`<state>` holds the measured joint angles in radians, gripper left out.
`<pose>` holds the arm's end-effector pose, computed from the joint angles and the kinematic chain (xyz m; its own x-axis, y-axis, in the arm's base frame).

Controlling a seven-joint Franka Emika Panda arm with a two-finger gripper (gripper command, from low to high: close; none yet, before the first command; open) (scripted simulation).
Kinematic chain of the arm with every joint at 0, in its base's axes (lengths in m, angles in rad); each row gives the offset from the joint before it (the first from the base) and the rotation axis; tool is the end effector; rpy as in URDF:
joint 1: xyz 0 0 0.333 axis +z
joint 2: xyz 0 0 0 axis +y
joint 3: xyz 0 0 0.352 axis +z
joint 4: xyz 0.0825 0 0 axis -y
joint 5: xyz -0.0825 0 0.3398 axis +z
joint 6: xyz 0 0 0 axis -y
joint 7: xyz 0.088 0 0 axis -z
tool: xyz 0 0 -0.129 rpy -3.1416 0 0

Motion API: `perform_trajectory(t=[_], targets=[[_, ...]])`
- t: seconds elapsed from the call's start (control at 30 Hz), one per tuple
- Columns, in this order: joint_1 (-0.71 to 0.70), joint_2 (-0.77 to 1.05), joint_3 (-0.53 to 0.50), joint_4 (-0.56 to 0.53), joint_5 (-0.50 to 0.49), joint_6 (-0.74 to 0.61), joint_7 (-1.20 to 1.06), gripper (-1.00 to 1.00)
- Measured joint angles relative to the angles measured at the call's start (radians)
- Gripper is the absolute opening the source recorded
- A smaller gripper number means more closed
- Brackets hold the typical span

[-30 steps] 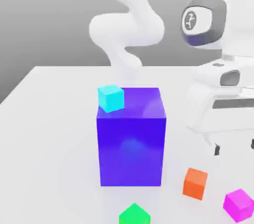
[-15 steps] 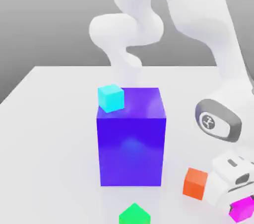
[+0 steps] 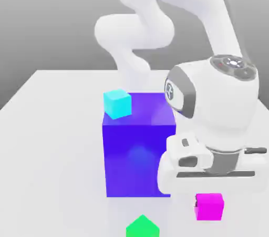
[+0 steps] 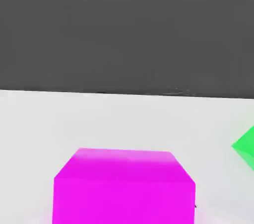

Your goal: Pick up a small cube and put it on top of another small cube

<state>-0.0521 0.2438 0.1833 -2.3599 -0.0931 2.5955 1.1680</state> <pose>0.4928 0.0656 0.2774 0.5716 -0.8205 0.0027 -0.8205 -0.5716 0.0041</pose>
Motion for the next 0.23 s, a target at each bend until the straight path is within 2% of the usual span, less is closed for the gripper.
perform_trajectory(t=[0.1,0.13,0.23], targets=[[-0.039,0.068,-0.054,-0.003,0.007,0.076,0.037,-1.0],[-0.039,0.095,-0.063,-0.002,0.002,0.101,0.043,1.0],[-0.039,0.095,-0.063,-0.002,0.002,0.101,0.043,1.0]])
